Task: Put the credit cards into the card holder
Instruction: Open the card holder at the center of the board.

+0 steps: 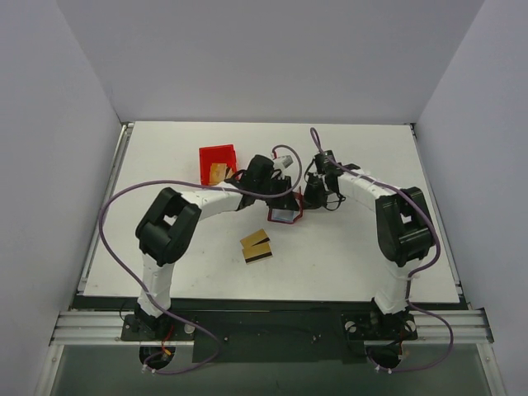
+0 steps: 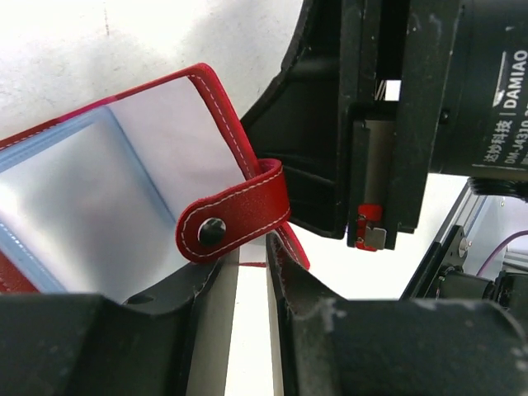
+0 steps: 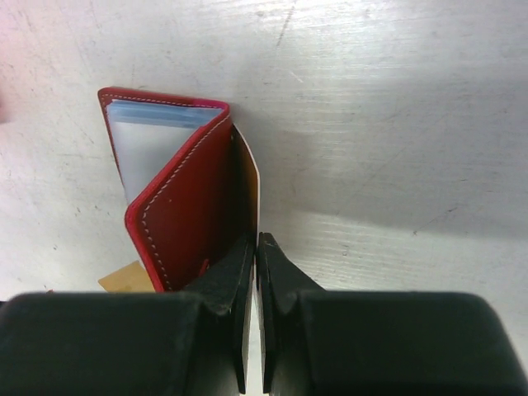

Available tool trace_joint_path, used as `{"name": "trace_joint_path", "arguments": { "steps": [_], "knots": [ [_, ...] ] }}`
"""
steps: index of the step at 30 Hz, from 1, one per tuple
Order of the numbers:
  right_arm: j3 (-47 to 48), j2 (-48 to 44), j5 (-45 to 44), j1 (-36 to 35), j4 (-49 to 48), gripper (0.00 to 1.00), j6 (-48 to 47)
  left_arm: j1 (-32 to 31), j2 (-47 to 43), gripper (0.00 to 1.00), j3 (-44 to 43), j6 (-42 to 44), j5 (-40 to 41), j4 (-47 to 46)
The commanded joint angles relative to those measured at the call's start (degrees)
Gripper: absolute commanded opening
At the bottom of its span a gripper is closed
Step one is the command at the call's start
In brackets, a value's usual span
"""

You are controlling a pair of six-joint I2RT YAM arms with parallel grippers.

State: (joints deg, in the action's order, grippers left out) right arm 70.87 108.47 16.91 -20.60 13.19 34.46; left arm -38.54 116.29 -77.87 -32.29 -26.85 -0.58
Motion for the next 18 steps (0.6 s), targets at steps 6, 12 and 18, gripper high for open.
{"name": "trace_joint_path", "arguments": {
  "steps": [6,12,18],
  "knots": [
    [-3.7,-3.0,-10.6,0.6,5.3,0.00,0.1,-2.8,5.4,0.29,-5.1,1.0,0.3,-1.4],
    [-6.6,-7.5,-21.7,1.4,7.4,0.00,1.1,-3.0,8.2,0.28,-6.3,0.7,1.1,-1.0],
    [-8.9,-14.3,-28.6,1.7,7.0,0.00,1.4,-3.0,9.2,0.28,-7.0,0.8,1.5,-0.1]
  ]
}}
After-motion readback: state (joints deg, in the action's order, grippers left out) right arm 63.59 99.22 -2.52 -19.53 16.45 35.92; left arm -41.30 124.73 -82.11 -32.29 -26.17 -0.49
